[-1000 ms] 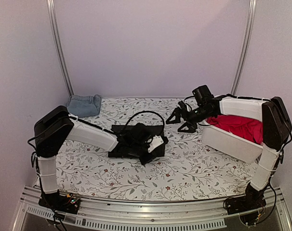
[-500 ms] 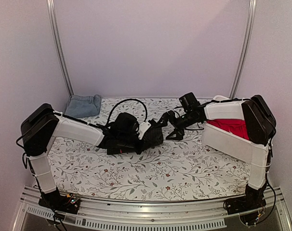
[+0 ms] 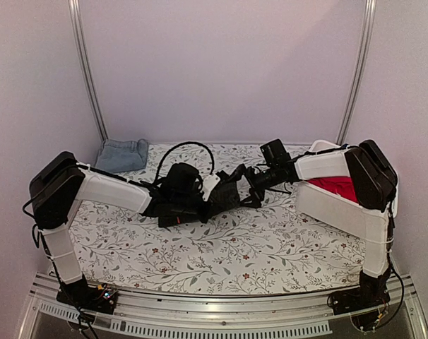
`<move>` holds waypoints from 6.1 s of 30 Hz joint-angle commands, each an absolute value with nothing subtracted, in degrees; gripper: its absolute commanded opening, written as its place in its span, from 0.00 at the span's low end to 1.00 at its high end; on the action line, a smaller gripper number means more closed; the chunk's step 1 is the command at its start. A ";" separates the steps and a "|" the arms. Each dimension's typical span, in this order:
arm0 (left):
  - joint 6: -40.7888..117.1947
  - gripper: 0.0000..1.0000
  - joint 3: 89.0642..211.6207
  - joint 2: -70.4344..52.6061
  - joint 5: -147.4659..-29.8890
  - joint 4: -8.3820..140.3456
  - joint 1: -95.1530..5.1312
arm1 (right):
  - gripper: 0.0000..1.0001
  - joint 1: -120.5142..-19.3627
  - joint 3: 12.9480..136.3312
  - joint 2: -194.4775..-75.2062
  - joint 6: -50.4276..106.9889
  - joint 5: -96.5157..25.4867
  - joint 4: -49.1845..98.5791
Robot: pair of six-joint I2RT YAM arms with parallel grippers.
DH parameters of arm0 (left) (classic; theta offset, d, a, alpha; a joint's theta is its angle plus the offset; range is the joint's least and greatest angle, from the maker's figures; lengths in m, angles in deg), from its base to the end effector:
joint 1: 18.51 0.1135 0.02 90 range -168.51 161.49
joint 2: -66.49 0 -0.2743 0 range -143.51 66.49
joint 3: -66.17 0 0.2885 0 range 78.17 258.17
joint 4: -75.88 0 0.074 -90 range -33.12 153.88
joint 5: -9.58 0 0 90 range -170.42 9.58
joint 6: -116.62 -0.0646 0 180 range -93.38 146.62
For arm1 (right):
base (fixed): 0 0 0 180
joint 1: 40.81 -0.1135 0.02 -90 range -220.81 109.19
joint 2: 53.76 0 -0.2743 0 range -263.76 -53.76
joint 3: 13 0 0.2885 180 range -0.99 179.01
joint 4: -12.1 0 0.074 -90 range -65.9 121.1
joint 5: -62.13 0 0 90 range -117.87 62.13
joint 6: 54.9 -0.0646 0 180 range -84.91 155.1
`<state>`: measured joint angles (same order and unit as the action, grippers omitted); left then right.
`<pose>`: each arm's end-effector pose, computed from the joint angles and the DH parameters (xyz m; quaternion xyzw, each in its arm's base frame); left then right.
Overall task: Fold and stack the mixed laundry pile
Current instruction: Pass from the left arm to the right, then turn over the square-folded shirt at the center of the board, then move the square-folded shirt to the center of the board.
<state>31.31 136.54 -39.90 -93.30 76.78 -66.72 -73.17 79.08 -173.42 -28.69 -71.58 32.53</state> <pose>0.2843 -0.3397 0.1282 0.3749 0.7999 -0.2931 0.3656 0.3919 0.3012 0.1286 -0.1063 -0.8702 -0.4796 0.0364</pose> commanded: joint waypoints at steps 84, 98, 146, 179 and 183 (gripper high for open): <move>53.18 1.00 121.14 -2.15 -72.65 47.67 -53.07 | 0.00 -103.38 128.46 -188.48 34.00 9.33 88.47; 66.73 0.99 115.76 8.35 -73.87 40.31 -47.19 | 0.00 -109.44 129.64 -197.70 33.43 -2.54 84.59; 58.65 0.18 131.71 -34.21 -101.50 45.59 -39.23 | 0.55 -94.52 85.36 -175.66 19.59 -60.27 58.10; 50.03 0.46 121.54 -21.71 -110.12 42.65 -41.80 | 0.60 -83.15 82.36 -170.85 24.78 -49.92 62.62; 50.48 0.47 121.66 -23.29 -108.00 42.32 -42.33 | 0.60 -82.67 83.74 -172.56 25.63 -50.95 62.66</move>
